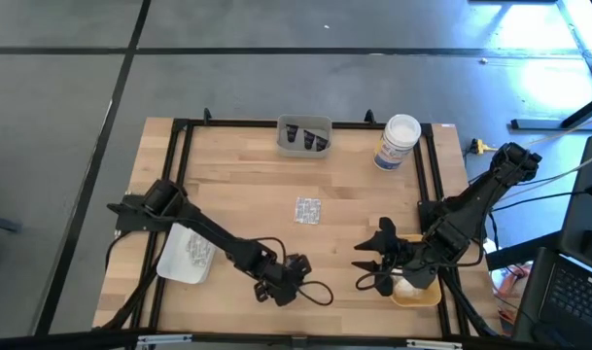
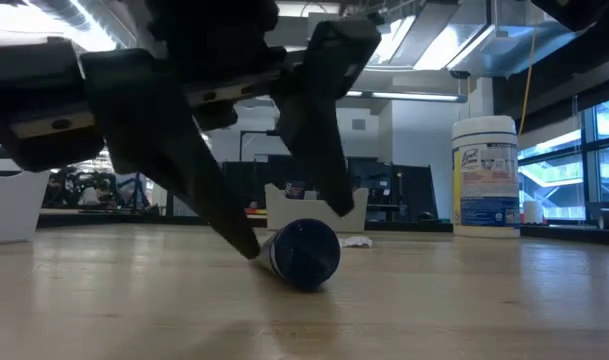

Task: Pick & Place Travel size toiletries
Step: Put the shave cream into the gray bin

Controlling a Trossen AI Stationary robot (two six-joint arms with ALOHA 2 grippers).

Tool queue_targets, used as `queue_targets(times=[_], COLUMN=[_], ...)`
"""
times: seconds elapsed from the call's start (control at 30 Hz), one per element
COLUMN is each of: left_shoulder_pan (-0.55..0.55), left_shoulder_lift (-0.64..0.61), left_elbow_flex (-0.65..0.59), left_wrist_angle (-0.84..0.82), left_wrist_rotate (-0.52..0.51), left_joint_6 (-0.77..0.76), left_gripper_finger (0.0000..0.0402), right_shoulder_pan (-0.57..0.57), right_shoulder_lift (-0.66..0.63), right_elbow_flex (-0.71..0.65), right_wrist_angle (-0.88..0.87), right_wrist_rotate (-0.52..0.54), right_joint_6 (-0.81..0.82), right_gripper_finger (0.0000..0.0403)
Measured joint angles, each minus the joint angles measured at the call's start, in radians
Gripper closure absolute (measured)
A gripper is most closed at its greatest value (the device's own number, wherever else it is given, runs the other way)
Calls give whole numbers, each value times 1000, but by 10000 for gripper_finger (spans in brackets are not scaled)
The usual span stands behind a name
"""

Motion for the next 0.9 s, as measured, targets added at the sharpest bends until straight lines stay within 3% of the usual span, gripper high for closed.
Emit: queue_targets(times=[0.47, 0.9], left_shoulder_pan=[46, 36], left_shoulder_lift=[45, 55], left_elbow_flex=[1, 3], left_wrist_angle=[21, 13], left_wrist_rotate=[100, 59], left_joint_6=[12, 14], left_gripper_finger=[206, 239], right_shoulder_pan=[0, 0], right_shoulder_lift=[0, 0], right_elbow_flex=[0, 0], right_wrist_angle=[1, 0], right_wrist_rotate=[0, 0], right_joint_6=[-3, -10], right_gripper_finger=[210, 225])
